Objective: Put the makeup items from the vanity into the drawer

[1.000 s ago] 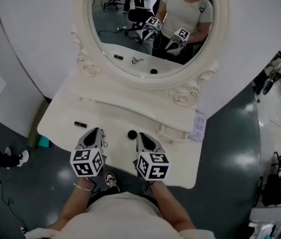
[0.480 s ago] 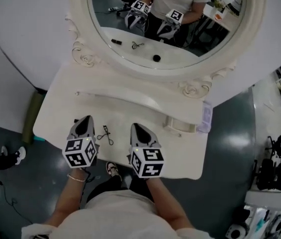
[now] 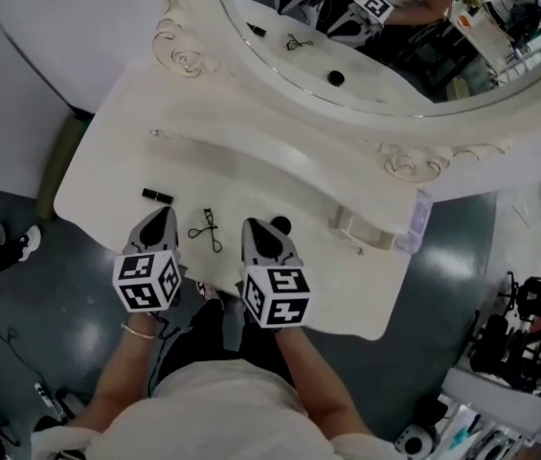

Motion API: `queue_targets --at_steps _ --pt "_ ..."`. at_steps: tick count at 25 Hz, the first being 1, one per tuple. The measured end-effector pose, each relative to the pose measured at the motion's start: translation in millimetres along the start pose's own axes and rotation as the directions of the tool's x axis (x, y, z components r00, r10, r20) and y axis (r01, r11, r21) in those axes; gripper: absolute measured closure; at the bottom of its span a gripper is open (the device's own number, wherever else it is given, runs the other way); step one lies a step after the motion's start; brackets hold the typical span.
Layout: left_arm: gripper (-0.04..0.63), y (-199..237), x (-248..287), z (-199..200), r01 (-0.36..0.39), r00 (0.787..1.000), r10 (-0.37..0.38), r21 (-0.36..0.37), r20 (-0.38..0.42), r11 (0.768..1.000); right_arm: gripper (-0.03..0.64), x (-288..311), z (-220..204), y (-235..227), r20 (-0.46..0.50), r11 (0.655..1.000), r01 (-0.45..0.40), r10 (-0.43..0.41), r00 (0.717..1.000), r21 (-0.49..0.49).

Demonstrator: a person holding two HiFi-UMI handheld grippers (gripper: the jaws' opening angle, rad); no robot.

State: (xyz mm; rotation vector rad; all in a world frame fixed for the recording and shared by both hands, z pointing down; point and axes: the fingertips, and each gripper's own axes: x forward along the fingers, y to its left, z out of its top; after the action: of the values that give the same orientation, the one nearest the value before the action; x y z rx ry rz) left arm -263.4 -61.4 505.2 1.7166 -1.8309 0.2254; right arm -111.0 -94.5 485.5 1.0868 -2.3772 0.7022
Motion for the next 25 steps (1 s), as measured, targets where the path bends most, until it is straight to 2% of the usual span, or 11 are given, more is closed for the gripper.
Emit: queue_targets --at_steps 5,10,17,25 --pt "0.592 2 0 -25 -0.007 0.999 0.007 -0.009 -0.032 1.000 0.597 18 -33 16 -0.089 0.998 -0.063 0.062 0.994 -0.010" --pt "0.592 15 -2 -47 -0.026 0.998 0.025 -0.030 -0.064 0.999 0.595 29 -54 30 -0.133 0.994 -0.106 0.101 0.986 -0.026" --pt "0.592 28 -2 -65 -0.042 0.995 0.038 -0.044 -0.090 0.998 0.594 38 -84 38 -0.203 0.993 -0.118 0.111 0.973 -0.021" --pt "0.592 34 1 -71 -0.036 0.995 0.032 -0.048 -0.091 0.998 0.594 52 -93 39 -0.229 0.993 -0.107 0.095 0.969 -0.040"
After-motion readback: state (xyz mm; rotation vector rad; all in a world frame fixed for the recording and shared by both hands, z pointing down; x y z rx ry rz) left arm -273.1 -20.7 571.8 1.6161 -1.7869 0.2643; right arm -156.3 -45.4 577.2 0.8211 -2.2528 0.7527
